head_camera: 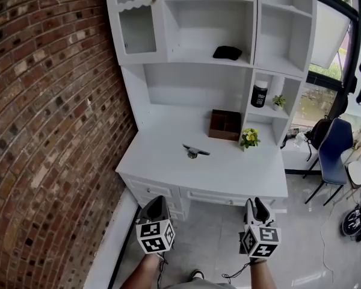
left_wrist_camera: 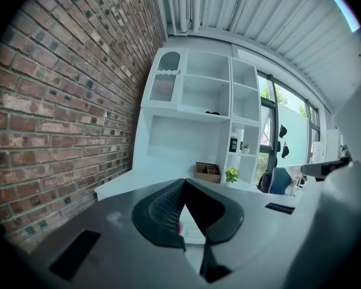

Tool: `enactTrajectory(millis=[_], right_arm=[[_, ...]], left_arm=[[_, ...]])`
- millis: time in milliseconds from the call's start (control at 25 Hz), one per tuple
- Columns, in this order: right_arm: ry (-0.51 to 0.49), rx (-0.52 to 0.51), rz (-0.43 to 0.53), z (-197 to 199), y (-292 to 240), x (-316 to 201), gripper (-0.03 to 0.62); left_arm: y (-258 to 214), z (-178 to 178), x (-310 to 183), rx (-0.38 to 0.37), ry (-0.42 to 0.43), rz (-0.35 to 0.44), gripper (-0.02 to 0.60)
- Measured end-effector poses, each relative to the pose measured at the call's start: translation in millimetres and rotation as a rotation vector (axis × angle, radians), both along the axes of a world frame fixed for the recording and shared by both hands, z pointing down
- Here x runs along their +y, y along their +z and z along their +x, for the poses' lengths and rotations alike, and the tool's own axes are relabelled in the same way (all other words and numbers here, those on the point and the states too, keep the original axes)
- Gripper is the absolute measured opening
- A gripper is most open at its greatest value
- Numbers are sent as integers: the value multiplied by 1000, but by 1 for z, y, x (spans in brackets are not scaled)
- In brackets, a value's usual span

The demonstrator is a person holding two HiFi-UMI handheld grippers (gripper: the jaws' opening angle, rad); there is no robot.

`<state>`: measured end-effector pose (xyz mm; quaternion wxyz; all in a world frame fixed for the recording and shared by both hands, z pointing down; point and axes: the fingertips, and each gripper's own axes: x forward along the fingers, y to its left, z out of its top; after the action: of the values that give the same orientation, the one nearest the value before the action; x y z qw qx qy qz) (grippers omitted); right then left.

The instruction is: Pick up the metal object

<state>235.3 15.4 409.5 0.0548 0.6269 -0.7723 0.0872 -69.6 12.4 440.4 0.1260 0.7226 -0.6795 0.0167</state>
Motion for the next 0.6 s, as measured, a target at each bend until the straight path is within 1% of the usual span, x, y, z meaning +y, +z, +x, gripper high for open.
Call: enactTrajectory(millis=[320, 600], right_arm=[[-23, -23, -10, 14, 5, -44, 98], [-28, -41, -25, 12, 12, -73, 98]], left_arm=[[4, 18, -37, -22, -8, -29, 12], [11, 15, -59, -47, -11, -62, 12]])
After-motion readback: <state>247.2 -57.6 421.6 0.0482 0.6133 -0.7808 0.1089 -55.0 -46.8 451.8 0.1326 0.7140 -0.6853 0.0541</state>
